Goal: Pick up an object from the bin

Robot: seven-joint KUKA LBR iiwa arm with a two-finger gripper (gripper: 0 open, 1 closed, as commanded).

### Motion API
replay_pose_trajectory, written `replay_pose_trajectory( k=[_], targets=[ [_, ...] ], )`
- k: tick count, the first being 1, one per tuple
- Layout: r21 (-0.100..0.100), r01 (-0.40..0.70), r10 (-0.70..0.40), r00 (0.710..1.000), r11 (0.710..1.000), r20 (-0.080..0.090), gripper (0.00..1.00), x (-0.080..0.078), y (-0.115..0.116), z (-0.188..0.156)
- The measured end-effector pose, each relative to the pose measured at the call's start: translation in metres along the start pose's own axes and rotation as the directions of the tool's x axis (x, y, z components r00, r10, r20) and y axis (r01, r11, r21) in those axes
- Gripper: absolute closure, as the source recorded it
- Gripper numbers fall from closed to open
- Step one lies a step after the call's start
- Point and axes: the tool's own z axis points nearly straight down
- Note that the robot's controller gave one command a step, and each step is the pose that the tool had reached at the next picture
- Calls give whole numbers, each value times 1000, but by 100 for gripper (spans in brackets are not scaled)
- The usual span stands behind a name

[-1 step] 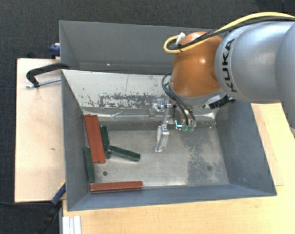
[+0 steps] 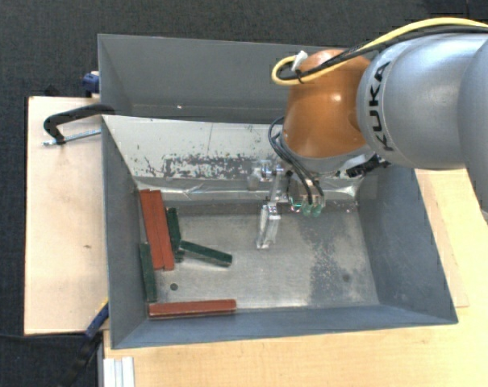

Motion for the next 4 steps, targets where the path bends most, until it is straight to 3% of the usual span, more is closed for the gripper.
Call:
replay_pose_trajectory(
  k=[1, 2, 3, 4],
  targets=[
    [0, 256, -256, 967, 967, -1, 100, 5, 77, 70],
    [0, 255, -255, 967, 967, 2, 0, 5, 77, 72],
    [0, 254, -254, 967, 967, 1, 100, 5, 77, 72],
    [0, 254, -254, 967, 967, 0, 0, 5, 77, 72]
  ],
)
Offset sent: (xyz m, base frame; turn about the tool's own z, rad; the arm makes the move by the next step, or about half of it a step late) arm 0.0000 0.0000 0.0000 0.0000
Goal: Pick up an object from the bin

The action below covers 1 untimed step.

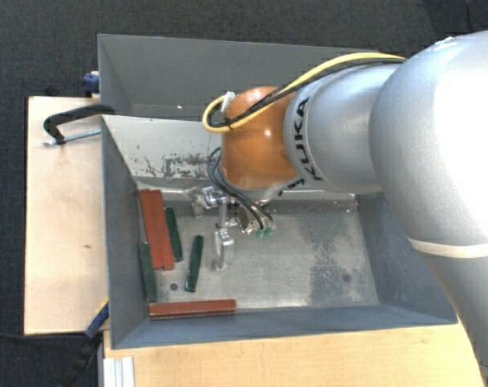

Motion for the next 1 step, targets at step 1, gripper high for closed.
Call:
replay_pose_trajectory(
  k=[1],
  targets=[
    [1, 27, -27, 1000, 1000, -1, 0, 2, 2, 0]
  ],
)
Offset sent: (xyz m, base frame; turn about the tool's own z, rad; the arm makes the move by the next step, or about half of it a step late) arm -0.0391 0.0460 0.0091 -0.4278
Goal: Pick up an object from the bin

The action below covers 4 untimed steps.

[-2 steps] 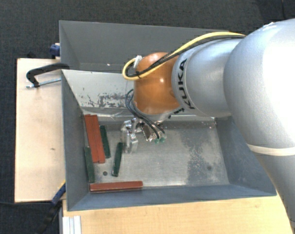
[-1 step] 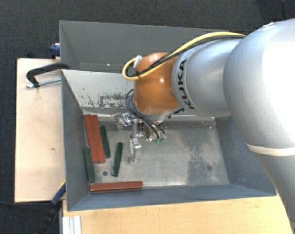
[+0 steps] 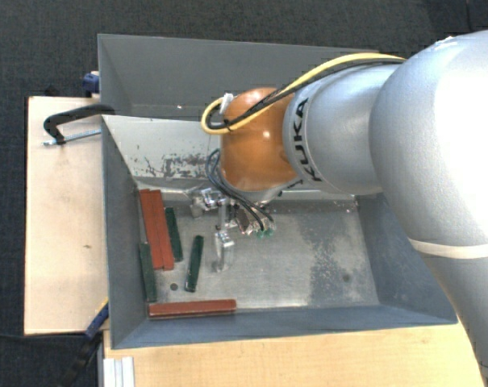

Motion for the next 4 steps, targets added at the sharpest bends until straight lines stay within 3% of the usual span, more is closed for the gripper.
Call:
replay_pose_trajectory(
  k=[1, 2, 3, 4],
  targets=[
    [-1, 389, -389, 921, 921, 0, 100, 22, 53, -10],
    [-1, 388, -388, 921, 921, 0, 100, 22, 53, -10],
    [-3, 380, -380, 925, 925, -2, 100, 23, 40, -52],
    [-1, 334, -334, 942, 942, 1, 0, 6, 21, -55]
  ],
)
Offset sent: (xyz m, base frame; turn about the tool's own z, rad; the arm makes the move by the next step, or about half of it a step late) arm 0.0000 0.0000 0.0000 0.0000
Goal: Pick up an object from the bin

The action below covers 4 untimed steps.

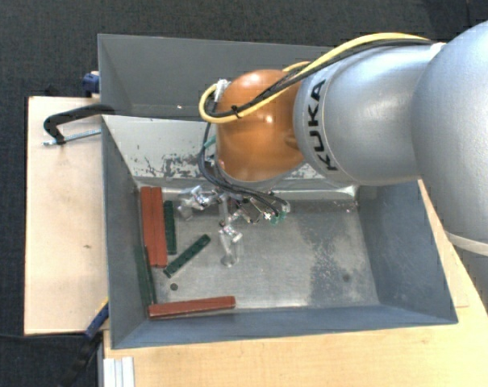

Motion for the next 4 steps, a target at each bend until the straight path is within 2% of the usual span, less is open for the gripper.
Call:
replay_pose_trajectory(
  k=[1, 2, 3, 4],
  targets=[
    [0, 0, 0, 1000, 1000, 2, 0, 0, 0, -2],
    [1, 497, -497, 868, 868, 2, 100, -3, -7, 54],
    [0, 497, -497, 868, 868, 2, 100, -3, -7, 54],
    [9, 492, -492, 870, 871, 7, 100, -16, -33, -120]
  ],
)
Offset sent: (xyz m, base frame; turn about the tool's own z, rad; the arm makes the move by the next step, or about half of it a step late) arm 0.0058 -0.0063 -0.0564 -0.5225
